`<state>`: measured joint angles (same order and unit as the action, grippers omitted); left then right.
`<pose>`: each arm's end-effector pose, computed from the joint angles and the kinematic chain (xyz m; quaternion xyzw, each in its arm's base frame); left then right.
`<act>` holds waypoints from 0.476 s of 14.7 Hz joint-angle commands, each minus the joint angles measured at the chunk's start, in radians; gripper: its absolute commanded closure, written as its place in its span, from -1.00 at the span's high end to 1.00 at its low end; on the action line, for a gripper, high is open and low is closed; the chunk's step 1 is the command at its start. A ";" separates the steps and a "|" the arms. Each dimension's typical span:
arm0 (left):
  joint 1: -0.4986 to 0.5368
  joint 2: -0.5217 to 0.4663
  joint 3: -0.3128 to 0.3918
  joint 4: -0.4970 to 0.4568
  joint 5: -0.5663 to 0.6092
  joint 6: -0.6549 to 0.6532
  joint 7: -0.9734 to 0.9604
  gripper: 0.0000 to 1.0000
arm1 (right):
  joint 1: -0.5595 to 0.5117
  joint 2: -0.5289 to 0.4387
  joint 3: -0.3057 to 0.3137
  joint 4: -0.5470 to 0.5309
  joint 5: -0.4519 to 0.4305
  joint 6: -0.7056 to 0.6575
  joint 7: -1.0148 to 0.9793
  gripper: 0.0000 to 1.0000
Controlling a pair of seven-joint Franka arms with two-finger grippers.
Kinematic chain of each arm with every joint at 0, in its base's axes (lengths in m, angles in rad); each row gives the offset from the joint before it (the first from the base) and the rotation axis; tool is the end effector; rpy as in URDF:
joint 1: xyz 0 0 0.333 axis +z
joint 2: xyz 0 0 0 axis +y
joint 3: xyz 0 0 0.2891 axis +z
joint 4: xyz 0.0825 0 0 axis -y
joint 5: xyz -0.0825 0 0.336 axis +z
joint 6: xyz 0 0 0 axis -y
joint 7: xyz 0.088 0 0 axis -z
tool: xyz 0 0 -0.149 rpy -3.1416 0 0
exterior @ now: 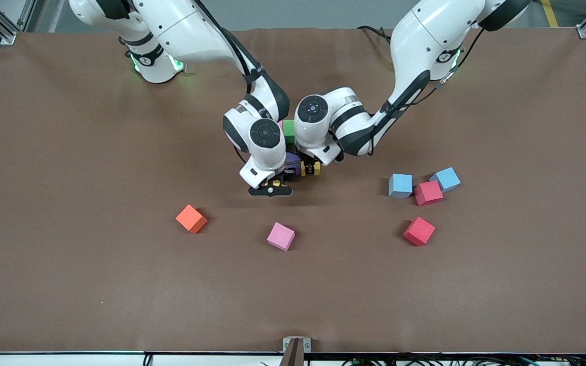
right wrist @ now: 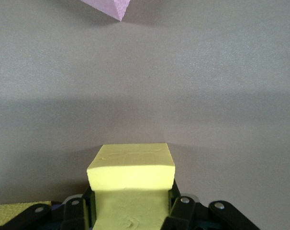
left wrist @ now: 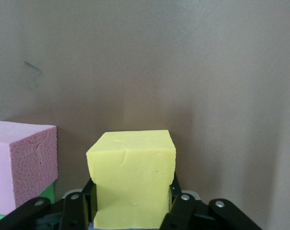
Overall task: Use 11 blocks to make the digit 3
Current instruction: 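Bring the second yellow cube with the left gripper beside the right gripper, then lower both yellow cubes beside the purple cubes and open both grippers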
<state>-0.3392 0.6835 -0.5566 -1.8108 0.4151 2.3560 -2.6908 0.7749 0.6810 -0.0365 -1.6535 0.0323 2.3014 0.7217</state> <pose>0.3963 -0.4501 0.1789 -0.6982 -0.7155 0.0253 0.0078 0.4629 0.4258 0.1813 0.9999 0.0013 -0.0123 0.0106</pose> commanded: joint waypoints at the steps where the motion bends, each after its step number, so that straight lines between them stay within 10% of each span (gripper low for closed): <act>1: -0.015 0.022 0.006 0.030 0.010 0.008 -0.017 -0.40 | 0.014 -0.032 -0.002 -0.042 -0.011 -0.003 0.022 -0.95; 2: -0.014 0.022 0.006 0.030 0.013 0.008 -0.015 -0.26 | 0.014 -0.032 -0.002 -0.042 -0.011 -0.003 0.021 -0.95; 4: -0.009 0.018 0.006 0.030 0.019 0.008 -0.012 0.99 | 0.014 -0.032 -0.002 -0.040 -0.011 -0.003 0.013 -0.95; 7: 0.006 0.004 0.006 0.030 0.019 0.003 -0.008 1.00 | 0.012 -0.032 -0.003 -0.040 -0.011 -0.005 0.001 -0.95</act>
<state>-0.3368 0.6854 -0.5520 -1.8015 0.4151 2.3566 -2.6909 0.7751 0.6808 -0.0366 -1.6536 0.0323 2.3012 0.7208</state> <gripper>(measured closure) 0.093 0.436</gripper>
